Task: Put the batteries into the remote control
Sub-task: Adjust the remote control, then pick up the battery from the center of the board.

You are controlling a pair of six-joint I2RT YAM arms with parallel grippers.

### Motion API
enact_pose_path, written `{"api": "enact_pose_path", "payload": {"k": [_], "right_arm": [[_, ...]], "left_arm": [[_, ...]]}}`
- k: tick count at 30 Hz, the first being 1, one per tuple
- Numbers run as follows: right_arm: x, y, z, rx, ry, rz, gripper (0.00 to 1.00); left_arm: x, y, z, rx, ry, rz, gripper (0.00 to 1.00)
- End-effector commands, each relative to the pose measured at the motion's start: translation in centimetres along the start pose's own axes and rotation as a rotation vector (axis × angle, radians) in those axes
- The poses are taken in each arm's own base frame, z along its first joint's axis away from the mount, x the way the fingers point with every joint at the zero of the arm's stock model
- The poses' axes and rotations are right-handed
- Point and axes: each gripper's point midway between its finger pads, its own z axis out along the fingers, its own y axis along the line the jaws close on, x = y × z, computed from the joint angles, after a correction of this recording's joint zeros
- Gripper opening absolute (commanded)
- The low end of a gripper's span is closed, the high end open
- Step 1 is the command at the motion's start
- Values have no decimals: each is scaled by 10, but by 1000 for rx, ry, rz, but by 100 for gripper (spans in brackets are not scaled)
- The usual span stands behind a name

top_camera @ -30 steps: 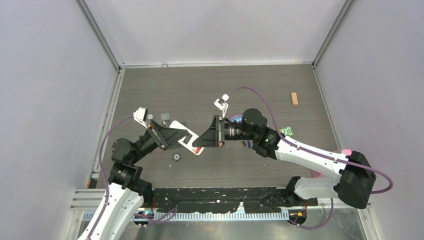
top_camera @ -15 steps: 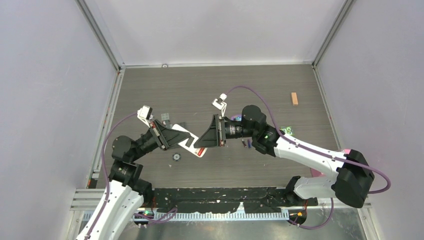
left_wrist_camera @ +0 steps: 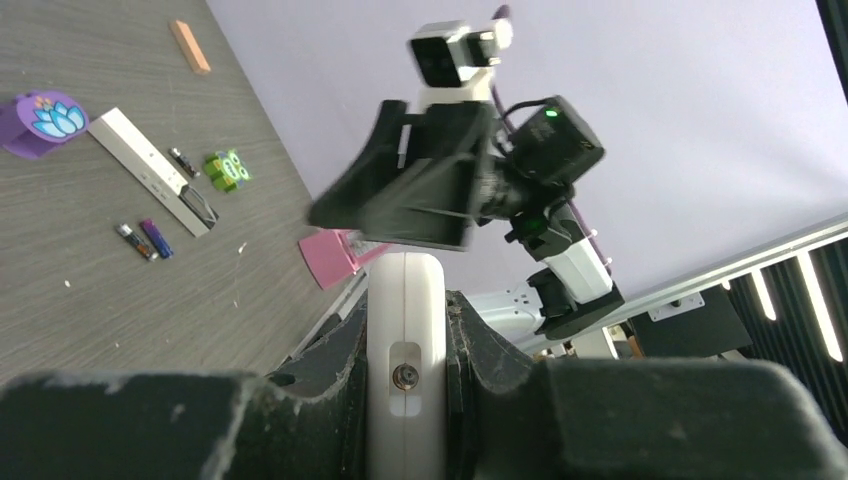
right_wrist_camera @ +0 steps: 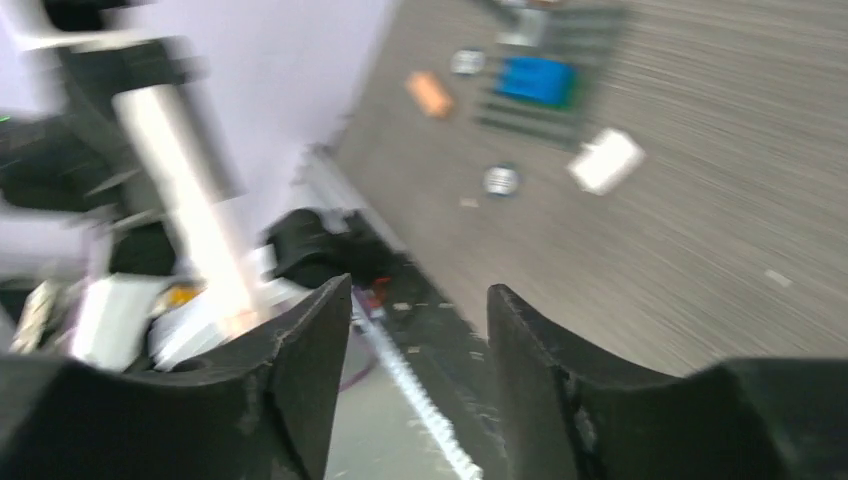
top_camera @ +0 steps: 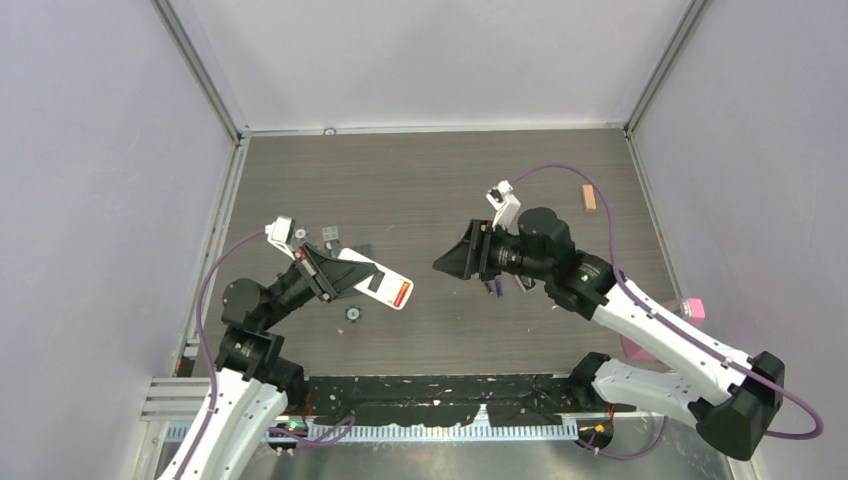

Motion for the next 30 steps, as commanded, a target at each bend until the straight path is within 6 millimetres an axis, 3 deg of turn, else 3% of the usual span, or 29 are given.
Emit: {"api": "enact_pose_path", "payload": {"k": [1, 6, 11, 19, 30], "right_arm": [[15, -127, -26, 608, 43, -95, 50], [27, -194, -32, 891, 155, -201, 47], [43, -235, -21, 1003, 281, -259, 60], [52, -264, -4, 1032, 343, -313, 61], [49, -281, 7, 1045, 338, -351, 45]], "left_arm": [[-9, -11, -4, 43, -66, 95, 0], [-9, -11, -5, 47, -75, 94, 0], [-10, -10, -5, 45, -77, 90, 0], [-9, -5, -3, 35, -70, 82, 0], [-7, 3, -1, 19, -60, 70, 0]]}}
